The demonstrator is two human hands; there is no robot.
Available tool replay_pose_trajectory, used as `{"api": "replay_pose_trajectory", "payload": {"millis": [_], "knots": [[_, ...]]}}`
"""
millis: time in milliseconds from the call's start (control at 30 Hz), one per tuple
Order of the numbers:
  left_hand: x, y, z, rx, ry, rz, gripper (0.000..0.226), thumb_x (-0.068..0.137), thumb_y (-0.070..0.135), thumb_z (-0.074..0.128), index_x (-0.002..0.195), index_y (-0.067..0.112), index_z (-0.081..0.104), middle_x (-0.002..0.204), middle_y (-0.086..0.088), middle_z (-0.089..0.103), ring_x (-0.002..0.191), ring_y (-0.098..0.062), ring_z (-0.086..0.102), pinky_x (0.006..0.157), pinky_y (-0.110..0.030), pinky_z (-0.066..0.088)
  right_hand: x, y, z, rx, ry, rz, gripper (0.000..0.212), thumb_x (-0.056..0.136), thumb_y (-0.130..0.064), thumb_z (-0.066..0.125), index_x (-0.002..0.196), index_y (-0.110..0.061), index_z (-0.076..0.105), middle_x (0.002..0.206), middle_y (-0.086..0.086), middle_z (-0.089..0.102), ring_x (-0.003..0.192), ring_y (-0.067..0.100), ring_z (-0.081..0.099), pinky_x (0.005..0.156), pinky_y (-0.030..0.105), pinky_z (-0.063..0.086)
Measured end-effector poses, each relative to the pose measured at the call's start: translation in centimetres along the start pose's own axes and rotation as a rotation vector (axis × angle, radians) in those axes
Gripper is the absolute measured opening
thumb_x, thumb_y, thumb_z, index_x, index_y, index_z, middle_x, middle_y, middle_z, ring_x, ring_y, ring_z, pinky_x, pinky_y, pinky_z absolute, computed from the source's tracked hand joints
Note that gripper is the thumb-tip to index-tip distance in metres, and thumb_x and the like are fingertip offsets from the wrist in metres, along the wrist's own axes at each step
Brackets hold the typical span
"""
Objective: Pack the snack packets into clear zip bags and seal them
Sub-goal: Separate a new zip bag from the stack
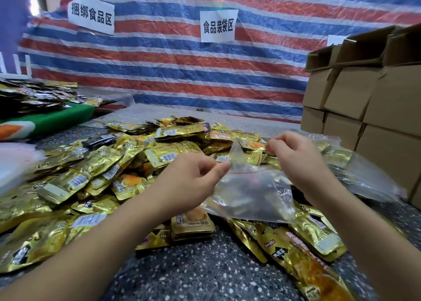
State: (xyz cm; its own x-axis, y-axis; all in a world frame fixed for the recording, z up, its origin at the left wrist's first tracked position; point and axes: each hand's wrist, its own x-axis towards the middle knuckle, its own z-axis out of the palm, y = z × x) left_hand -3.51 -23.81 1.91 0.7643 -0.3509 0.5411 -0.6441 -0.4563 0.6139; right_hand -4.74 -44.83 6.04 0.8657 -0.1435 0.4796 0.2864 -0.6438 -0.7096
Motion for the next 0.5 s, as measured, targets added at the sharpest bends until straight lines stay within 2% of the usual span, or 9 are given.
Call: {"api": "replay_pose_trajectory", "payload": {"millis": [67,133,200,300,400,500], "knots": [[0.0,-0.3,0.1,0.045,-0.011,-0.007,0.054,0.096,0.048,0.049,0.063,0.007,0.062,0.046,0.009,0.054,0.040,-0.001,0.043,0.044,-0.021,0.033,1.5,-1.7,0.5,-0.154,-0.053,-0.162,0.019,0.096,-0.022,0.056,0.085,-0.014,0.069,0.077,0.004,0.067,0.065,0.012,0.054,0.060,0.030,0.040],[0.1,-0.6,0.0,0.071,-0.007,-0.026,0.054,0.096,0.049,0.049,0.062,0.009,0.058,0.047,0.005,0.052,0.042,-0.003,0.042,0.048,-0.030,0.035,2.9,-4.2,1.7,-0.236,-0.157,-0.317,0.017,0.096,-0.023,0.058,0.088,-0.015,0.071,0.080,-0.001,0.068,0.069,0.008,0.058,0.062,0.029,0.045],[0.2,-0.8,-0.1,0.097,-0.009,-0.054,0.053,0.096,0.052,0.048,0.060,0.012,0.054,0.050,0.005,0.049,0.045,-0.007,0.043,0.050,-0.031,0.034,4.2,-6.3,3.7,-0.287,-0.341,-0.423,0.015,0.097,-0.019,0.059,0.101,-0.019,0.072,0.095,-0.005,0.072,0.085,0.007,0.064,0.073,0.023,0.053],[0.3,-0.9,-0.1,0.124,-0.062,-0.116,0.053,0.094,0.056,0.048,0.060,0.015,0.053,0.053,0.002,0.055,0.049,-0.013,0.048,0.051,-0.032,0.038,5.9,-8.1,7.9,-0.490,-0.598,-0.561,0.031,0.093,-0.009,0.059,0.122,-0.018,0.068,0.116,-0.001,0.069,0.103,0.012,0.064,0.091,0.028,0.053],[0.2,-1.1,0.0,0.166,-0.106,-0.153,0.054,0.093,0.059,0.051,0.062,0.015,0.054,0.054,-0.001,0.054,0.049,-0.014,0.048,0.051,-0.030,0.037,7.5,-8.4,11.9,-0.697,-0.796,-0.552,0.054,0.088,-0.018,0.069,0.139,-0.024,0.053,0.137,0.000,0.056,0.121,0.018,0.054,0.095,0.031,0.046],[0.1,-1.5,0.3,0.200,-0.150,-0.148,0.048,0.091,0.056,0.056,0.064,0.016,0.054,0.058,0.002,0.055,0.055,-0.015,0.051,0.054,-0.031,0.040,9.0,-7.7,14.4,-0.816,-0.864,-0.507,0.072,0.084,-0.026,0.074,0.147,-0.031,0.041,0.148,0.000,0.045,0.130,0.023,0.046,0.097,0.036,0.042]]}}
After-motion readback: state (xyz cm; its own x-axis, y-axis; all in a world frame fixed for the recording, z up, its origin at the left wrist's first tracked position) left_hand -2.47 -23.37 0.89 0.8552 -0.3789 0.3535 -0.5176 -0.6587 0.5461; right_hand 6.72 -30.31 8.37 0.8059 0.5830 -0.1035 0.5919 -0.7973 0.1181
